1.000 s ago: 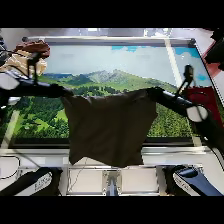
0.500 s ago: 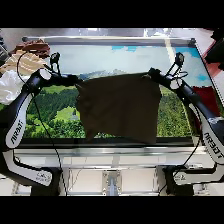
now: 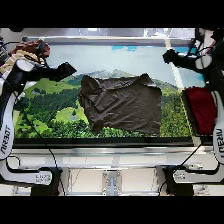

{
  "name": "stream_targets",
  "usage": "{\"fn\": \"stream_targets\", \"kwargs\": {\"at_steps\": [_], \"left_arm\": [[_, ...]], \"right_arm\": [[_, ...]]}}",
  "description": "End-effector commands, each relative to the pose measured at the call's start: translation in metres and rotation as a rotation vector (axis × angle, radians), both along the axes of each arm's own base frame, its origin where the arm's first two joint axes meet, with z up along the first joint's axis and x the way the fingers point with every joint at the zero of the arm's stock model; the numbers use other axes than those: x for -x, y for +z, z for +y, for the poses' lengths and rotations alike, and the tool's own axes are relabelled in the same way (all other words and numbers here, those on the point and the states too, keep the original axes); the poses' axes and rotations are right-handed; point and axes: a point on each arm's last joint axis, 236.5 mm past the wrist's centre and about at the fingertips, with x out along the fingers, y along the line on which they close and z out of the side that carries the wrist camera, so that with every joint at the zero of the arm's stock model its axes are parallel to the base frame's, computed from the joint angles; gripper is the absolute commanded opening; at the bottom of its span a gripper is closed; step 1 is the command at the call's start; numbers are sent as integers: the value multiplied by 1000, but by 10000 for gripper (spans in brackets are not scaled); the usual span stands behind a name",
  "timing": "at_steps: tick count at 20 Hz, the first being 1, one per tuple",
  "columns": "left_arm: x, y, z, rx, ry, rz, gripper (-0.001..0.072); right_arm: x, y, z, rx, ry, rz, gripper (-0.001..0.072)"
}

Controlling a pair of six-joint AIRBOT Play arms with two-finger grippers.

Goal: Fold the shirts.

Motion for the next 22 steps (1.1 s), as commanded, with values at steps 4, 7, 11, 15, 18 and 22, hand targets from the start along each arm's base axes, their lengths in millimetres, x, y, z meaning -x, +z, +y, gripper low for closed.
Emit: {"fn": "stream_targets", "kwargs": {"at_steps": [4,7,11,15,18,22], "left_arm": [[115,-111,-11,265,168,362,695],[102,-134,-6,374,317,288,691],[90,-151,-17,401,305,328,588],[78,-158,-23,392,287,334,551],[68,-160,-23,380,280,321,478],[61,-169,-30,376,265,334,476]], "right_arm": [[138,44,-119,185,-229,110,432],[176,30,-121,172,-256,143,432],[185,30,-101,113,-230,123,432],[184,30,-91,84,-198,120,431],[181,33,-82,44,-180,107,432],[181,33,-76,24,-164,107,431]]}}
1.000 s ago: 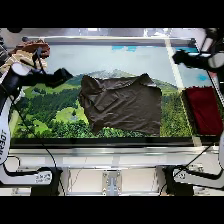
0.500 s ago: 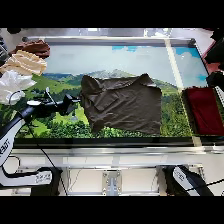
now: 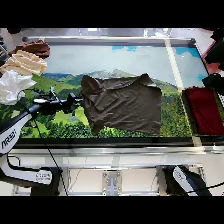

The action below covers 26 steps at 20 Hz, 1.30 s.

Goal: Fold the shirts.

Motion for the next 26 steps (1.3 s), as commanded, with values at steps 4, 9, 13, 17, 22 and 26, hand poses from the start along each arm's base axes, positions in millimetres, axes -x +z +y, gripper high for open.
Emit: {"fn": "stream_targets", "kwargs": {"at_steps": [4,9,13,17,22,26], "left_arm": [[-13,-15,-7,11,5,18,338],[-14,-16,-5,-9,-6,1,14],[-18,-9,-7,-2,-15,-15,14],[-23,3,-10,7,-28,-41,14],[-20,5,-14,17,-54,-42,14],[-19,5,-15,12,-64,-50,14]], "right_arm": [[2,-2,8,-27,21,11,431],[9,-9,17,-58,46,50,431],[52,-78,19,-74,38,292,431],[153,-239,110,-513,-54,611,369],[188,-281,204,-1038,-127,690,476],[149,-293,177,-1063,-302,534,476]]}}
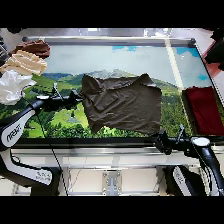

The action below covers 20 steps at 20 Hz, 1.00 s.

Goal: Fold the shirts.

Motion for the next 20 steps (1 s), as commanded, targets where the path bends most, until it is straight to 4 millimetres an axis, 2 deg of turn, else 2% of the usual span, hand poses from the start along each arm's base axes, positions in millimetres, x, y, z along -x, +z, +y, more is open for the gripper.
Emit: {"fn": "stream_targets", "kwargs": {"at_steps": [1,3,7,8,11,14,16,17,18,20], "left_arm": [[0,1,-1,-1,-9,-6,13],[0,1,-1,-2,-8,-6,14],[0,1,-1,-8,-15,-14,14],[0,1,-1,-8,-15,-14,14],[0,1,-1,-8,-16,-15,14],[-5,13,-2,-20,-49,-65,13],[-7,34,-7,-9,-86,-115,13],[-6,50,-10,-4,-120,-153,13],[-1,69,-14,4,-162,-197,13],[21,111,-15,8,-258,-266,12]], "right_arm": [[-25,-11,-12,-30,-208,-17,475],[-34,-17,-22,-19,-270,-12,473],[-38,-30,-35,23,-317,5,460],[-39,-32,-38,35,-322,1,416],[-48,-33,-52,67,-381,-19,150],[-65,-26,-69,120,-412,-78,13],[-83,-9,-80,165,-389,-156,13],[-96,7,-83,194,-335,-228,12],[-109,29,-80,219,-245,-317,11],[-131,93,-64,261,-15,-541,10]]}}
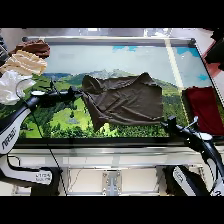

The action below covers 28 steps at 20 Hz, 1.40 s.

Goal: Fold the shirts.

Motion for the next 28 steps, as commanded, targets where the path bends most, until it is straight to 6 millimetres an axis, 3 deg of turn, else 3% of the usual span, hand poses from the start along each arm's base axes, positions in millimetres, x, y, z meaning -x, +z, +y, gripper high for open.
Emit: {"fn": "stream_targets", "kwargs": {"at_steps": [1,4,7,10,12,13,14,15,16,19,21,24,26,28], "left_arm": [[38,67,-5,-8,-177,-126,12],[94,155,1,-49,-284,-294,12],[141,251,12,-164,-209,-561,12],[188,366,33,-355,30,-923,12],[223,444,53,-463,269,-1162,11],[241,468,56,-499,339,-1234,11],[247,474,58,-536,359,-1238,11],[240,464,64,-546,364,-1178,11],[225,443,72,-540,347,-1073,11],[166,345,91,-415,180,-679,11],[131,264,80,-298,19,-434,11],[83,127,42,-321,-201,-135,11],[39,60,24,-350,-188,-71,11],[-8,10,12,-373,-126,-60,12]], "right_arm": [[-27,100,21,164,320,-282,10],[-12,221,31,445,504,-494,9],[46,342,29,844,492,-626,9],[119,457,43,1162,343,-835,8],[160,509,55,1294,268,-943,8],[168,523,56,1329,243,-967,8],[167,528,53,1342,232,-961,8],[158,523,45,1336,236,-930,8],[138,511,36,1302,258,-884,8],[54,447,3,1101,348,-723,8],[-8,391,-6,891,411,-665,9],[-89,288,-10,649,492,-548,9],[-130,210,-8,580,535,-414,9],[-167,148,2,544,548,-335,9]]}}
